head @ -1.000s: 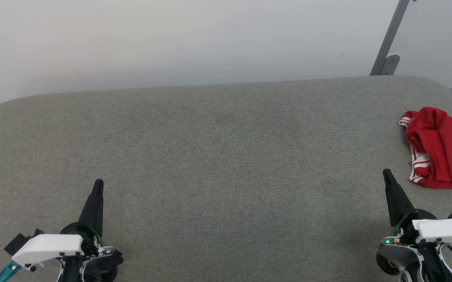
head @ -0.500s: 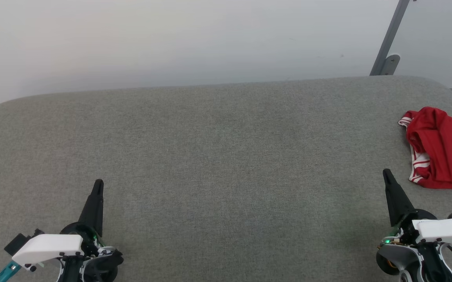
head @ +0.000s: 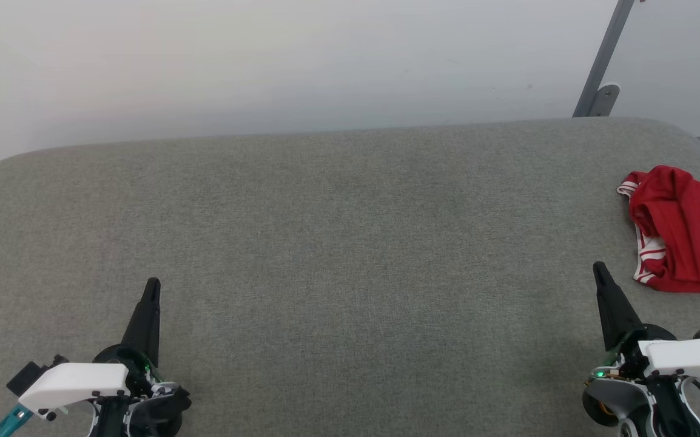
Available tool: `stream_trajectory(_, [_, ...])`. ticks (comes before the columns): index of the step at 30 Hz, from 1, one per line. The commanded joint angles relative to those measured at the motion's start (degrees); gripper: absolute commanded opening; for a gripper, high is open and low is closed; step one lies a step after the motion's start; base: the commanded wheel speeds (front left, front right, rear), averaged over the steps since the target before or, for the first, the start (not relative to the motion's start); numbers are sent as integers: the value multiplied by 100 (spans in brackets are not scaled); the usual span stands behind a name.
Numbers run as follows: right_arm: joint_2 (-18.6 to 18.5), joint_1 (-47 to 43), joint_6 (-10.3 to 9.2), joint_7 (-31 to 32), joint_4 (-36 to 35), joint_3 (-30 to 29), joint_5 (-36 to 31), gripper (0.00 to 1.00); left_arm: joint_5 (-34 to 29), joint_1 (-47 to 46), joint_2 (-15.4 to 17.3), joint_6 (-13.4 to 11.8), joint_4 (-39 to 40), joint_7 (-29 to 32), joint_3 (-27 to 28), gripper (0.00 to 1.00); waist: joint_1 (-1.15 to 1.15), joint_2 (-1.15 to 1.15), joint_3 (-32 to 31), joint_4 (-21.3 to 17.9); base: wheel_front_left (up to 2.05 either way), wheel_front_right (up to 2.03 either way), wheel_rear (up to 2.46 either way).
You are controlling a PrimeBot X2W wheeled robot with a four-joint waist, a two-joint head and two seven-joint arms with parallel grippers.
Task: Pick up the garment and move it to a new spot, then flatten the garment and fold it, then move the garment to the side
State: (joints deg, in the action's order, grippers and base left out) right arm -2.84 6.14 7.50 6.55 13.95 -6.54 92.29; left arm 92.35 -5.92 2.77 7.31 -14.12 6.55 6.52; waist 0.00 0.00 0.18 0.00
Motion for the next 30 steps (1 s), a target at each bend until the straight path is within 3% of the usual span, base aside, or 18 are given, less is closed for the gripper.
stream_trajectory(1, [9,22,-2,14,16,-1,23,0,8,-71,8,33,3,20,11,0,0,0,0,0,0,0,0])
stream_trajectory(30, [9,22,-2,13,16,-2,23,0,6,-71,8,33,3,22,12,0,0,0,0,0,0,0,0])
